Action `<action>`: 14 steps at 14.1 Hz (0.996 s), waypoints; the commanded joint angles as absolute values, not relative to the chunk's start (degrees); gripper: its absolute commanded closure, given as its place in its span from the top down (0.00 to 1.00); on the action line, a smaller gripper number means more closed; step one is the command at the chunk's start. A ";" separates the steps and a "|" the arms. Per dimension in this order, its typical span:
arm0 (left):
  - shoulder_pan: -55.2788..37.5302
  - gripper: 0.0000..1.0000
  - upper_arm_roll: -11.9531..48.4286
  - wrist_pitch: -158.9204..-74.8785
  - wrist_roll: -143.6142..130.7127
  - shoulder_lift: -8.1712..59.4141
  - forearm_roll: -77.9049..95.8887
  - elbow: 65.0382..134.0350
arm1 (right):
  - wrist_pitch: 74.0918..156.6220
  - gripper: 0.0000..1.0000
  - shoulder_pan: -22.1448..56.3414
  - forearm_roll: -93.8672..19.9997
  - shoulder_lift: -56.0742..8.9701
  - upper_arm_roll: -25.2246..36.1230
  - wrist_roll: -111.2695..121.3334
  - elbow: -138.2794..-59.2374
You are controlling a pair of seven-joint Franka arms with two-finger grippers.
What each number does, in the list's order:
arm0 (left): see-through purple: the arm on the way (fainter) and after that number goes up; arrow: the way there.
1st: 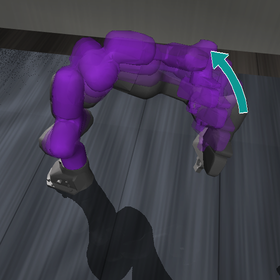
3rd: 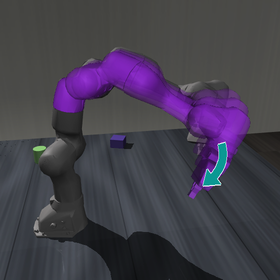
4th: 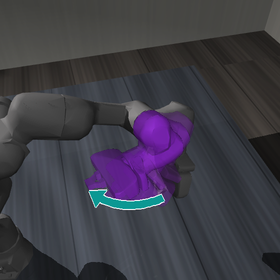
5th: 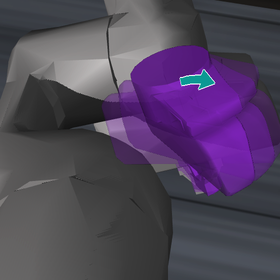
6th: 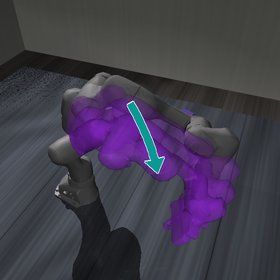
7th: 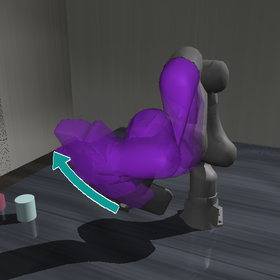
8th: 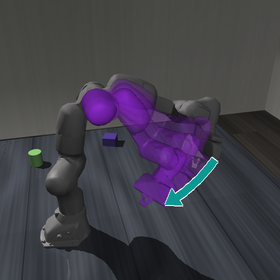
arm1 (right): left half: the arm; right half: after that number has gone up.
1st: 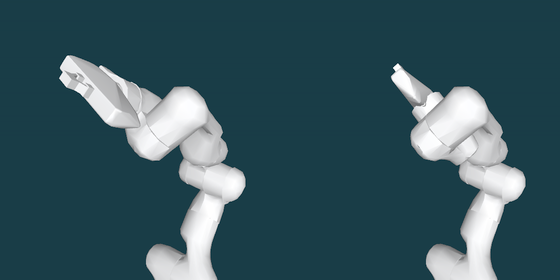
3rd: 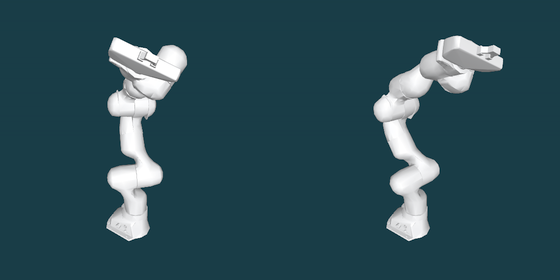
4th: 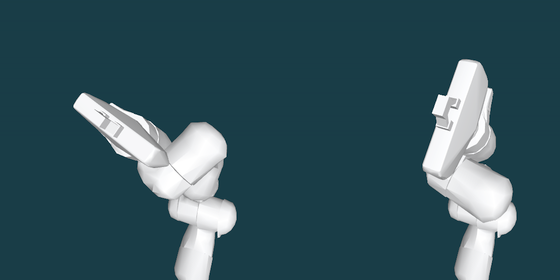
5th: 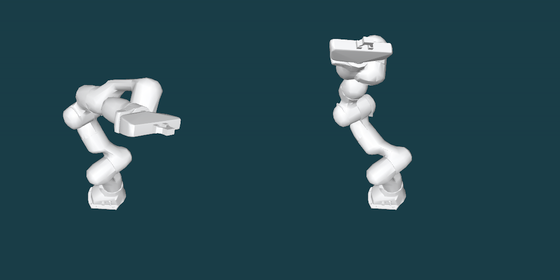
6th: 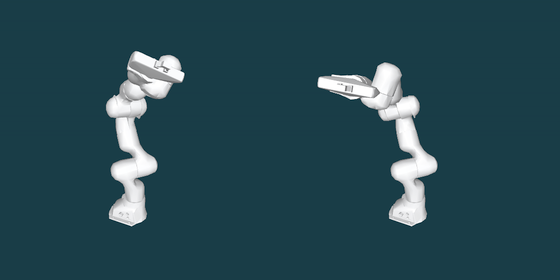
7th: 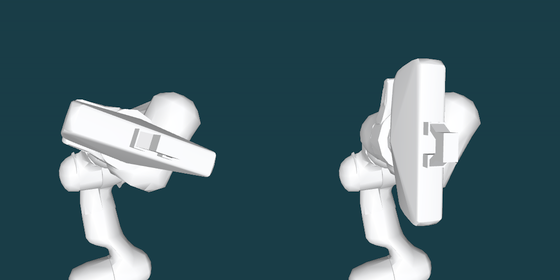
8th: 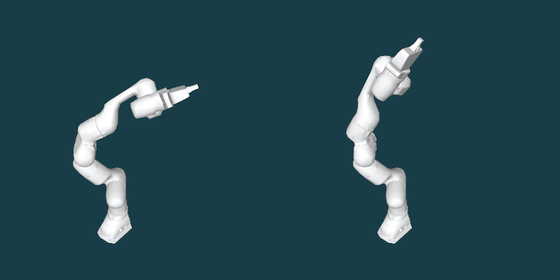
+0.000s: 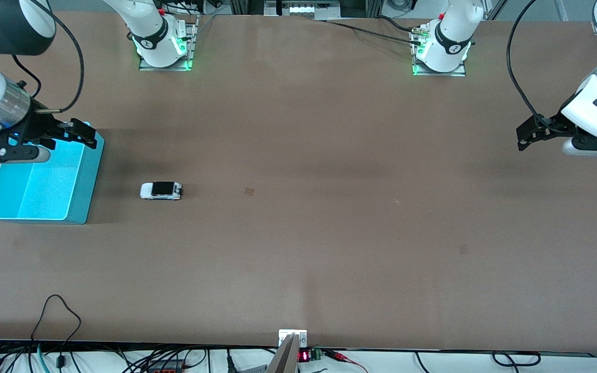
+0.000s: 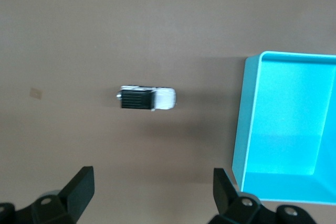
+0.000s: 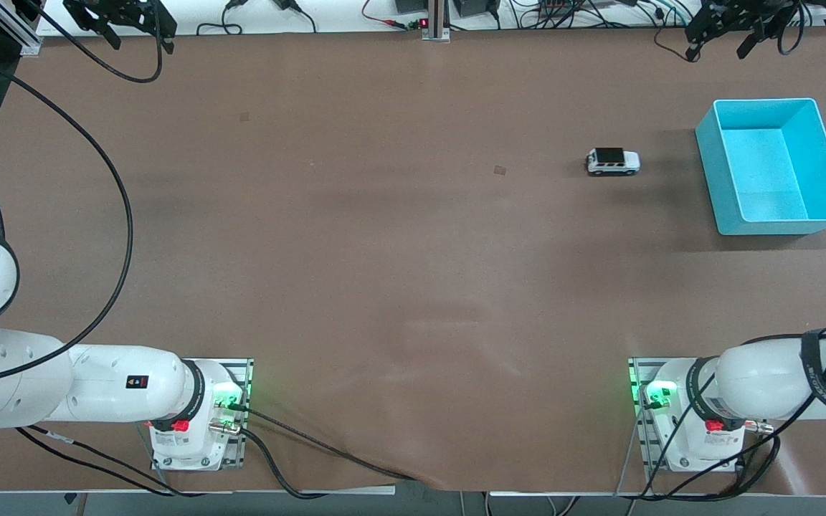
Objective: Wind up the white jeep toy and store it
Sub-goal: 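Reach the right gripper to the rolled jeep and grasp it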
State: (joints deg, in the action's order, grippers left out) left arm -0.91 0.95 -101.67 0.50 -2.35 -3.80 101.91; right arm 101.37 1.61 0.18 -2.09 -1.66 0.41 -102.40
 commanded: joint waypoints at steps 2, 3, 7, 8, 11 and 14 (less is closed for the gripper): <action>-1.67 1.00 0.79 -98.71 -0.09 -3.43 -3.08 101.69 | 107.04 1.00 1.32 -0.09 -1.05 -1.76 12.52 -110.20; -1.67 1.00 0.79 -97.74 -0.09 -3.43 -3.16 101.69 | 108.18 1.00 1.32 0.09 -1.14 -1.76 17.01 -111.35; -1.76 1.00 0.79 -97.38 -0.09 -3.43 -3.08 101.08 | 115.82 1.00 1.06 0.18 -2.98 -1.76 40.27 -117.14; -1.76 1.00 0.79 -97.38 -0.09 -3.34 -3.08 101.07 | 118.54 1.00 0.71 0.09 -3.86 -1.58 46.69 -118.72; -1.76 1.00 0.79 -97.47 -0.18 -3.25 -3.08 100.99 | 128.73 1.00 -0.97 -0.26 -7.90 -1.67 62.18 -122.51; -1.67 1.00 0.70 -97.56 -0.09 -3.25 -3.08 100.99 | 135.95 1.00 -2.10 -0.35 -12.90 -1.67 74.76 -122.96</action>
